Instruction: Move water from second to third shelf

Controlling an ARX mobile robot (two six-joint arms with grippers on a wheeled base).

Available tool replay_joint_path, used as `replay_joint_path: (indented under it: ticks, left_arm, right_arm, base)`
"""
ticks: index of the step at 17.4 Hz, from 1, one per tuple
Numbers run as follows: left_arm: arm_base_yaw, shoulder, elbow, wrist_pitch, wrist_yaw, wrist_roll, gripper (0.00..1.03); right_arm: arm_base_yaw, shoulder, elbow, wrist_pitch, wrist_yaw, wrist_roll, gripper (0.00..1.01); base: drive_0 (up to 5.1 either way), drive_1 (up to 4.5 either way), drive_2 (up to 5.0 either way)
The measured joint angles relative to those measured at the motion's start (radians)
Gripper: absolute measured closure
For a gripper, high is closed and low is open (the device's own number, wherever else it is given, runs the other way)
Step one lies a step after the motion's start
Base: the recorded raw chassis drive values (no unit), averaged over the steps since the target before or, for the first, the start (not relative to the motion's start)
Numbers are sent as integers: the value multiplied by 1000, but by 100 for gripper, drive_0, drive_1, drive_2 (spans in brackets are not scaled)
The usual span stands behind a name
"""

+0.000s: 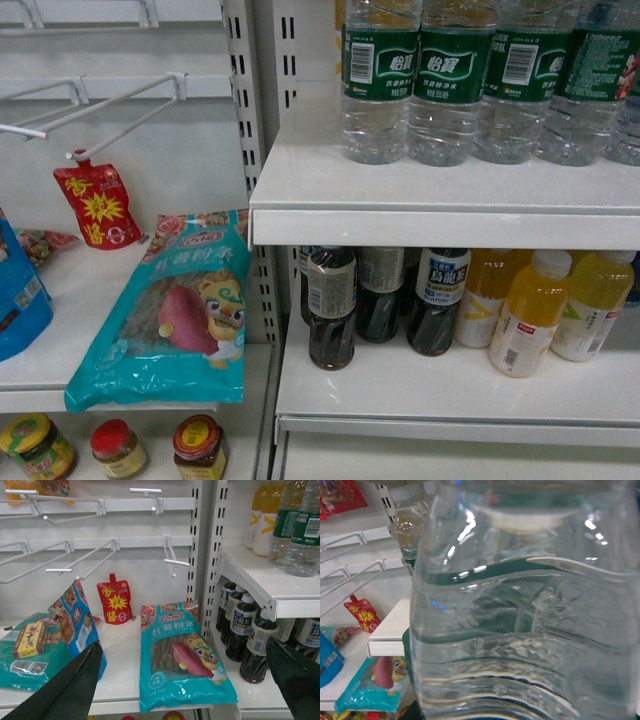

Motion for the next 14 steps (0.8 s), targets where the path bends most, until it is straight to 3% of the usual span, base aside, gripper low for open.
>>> replay_joint_path:
  ticks: [6, 8, 11, 14]
  left_arm:
    - [0, 0, 0, 0, 0, 0, 5]
    - [0, 0, 0, 0, 0, 0, 5]
    - [0, 0, 0, 0, 0, 0, 5]
    - [0, 0, 0, 0, 0, 0, 5]
  right_arm:
    - [0, 0, 0, 0, 0, 0, 59]
    - [0, 26, 21, -39, -5, -40, 59]
    - [24, 220, 104, 95, 10, -115, 59]
    - [62, 377, 201, 197, 14, -132, 59]
  base:
    - [0, 0, 0]
    - [0, 0, 0]
    - [0, 0, 0]
    - [0, 0, 0]
